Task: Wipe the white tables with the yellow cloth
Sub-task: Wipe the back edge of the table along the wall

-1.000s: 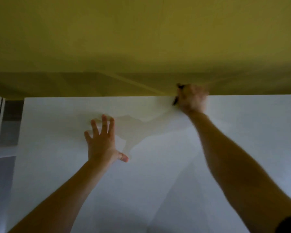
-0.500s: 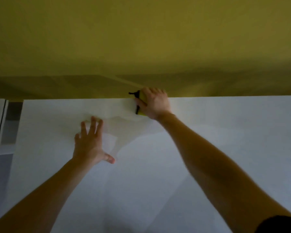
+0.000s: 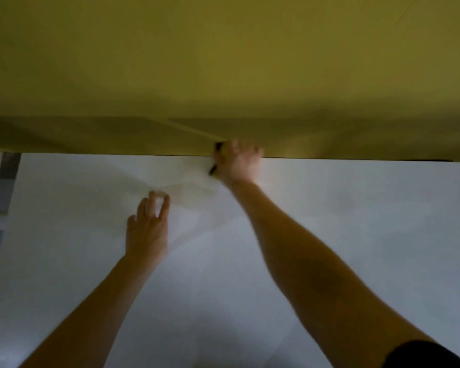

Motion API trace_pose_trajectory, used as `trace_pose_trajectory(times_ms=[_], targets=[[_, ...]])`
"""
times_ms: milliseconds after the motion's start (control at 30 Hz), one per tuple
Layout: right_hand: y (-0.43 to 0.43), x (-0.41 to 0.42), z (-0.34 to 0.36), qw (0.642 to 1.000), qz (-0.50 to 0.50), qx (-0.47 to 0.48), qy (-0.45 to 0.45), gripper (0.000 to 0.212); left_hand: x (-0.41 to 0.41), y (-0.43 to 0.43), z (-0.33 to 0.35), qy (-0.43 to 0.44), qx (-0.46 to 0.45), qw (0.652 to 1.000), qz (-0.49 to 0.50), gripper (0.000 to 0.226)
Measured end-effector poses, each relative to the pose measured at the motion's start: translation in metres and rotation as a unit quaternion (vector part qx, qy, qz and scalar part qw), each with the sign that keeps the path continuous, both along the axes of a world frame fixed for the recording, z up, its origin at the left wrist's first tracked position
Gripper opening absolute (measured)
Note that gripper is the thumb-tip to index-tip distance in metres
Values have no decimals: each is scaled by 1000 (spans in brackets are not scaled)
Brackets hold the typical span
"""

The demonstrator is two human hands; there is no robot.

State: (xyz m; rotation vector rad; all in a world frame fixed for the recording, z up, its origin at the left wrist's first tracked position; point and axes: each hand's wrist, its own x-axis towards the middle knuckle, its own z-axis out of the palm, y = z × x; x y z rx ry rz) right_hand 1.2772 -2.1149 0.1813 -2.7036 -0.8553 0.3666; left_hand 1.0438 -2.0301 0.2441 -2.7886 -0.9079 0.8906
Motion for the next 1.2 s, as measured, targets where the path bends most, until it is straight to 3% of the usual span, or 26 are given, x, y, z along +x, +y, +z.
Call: trace_pose_trajectory(times_ms=[100,233,367,533,667,733,833,933,1033,1133,1200], targets=[[61,-42,8,993,117,4,25,47,17,-36,11,16,-52,998,38,152],[17,-10,0,986,158,56,24,53,46,-77,12,9,-88,996,19,160],[-132,73,-19,992,57,106,-31,47,67,-110,-1,-5,-113,993,-44,167],[-290,157,-16,995,-57,13,-86,50,71,-113,-3,3,-114,992,-52,162],[-233,135,-31,984,-142,-36,-97,56,70,-112,-6,2,-115,992,-50,163],[-157,102,-22,996,-74,-16,-49,53,70,-111,-6,-3,-115,992,-43,163],[-43,43,-1,993,114,-26,14,56,72,-112,-6,-2,-107,994,-37,164],[14,7,10,986,156,-34,41,60,74,-116,-5,11,-95,995,-28,158],[-17,23,4,989,140,12,39,54,74,-115,-3,14,-95,995,-30,161],[-114,72,-9,995,65,80,-2,44,73,-114,-1,11,-100,994,-28,165],[-194,114,-11,996,13,72,-49,44,73,-114,-1,12,-104,994,-29,166]])
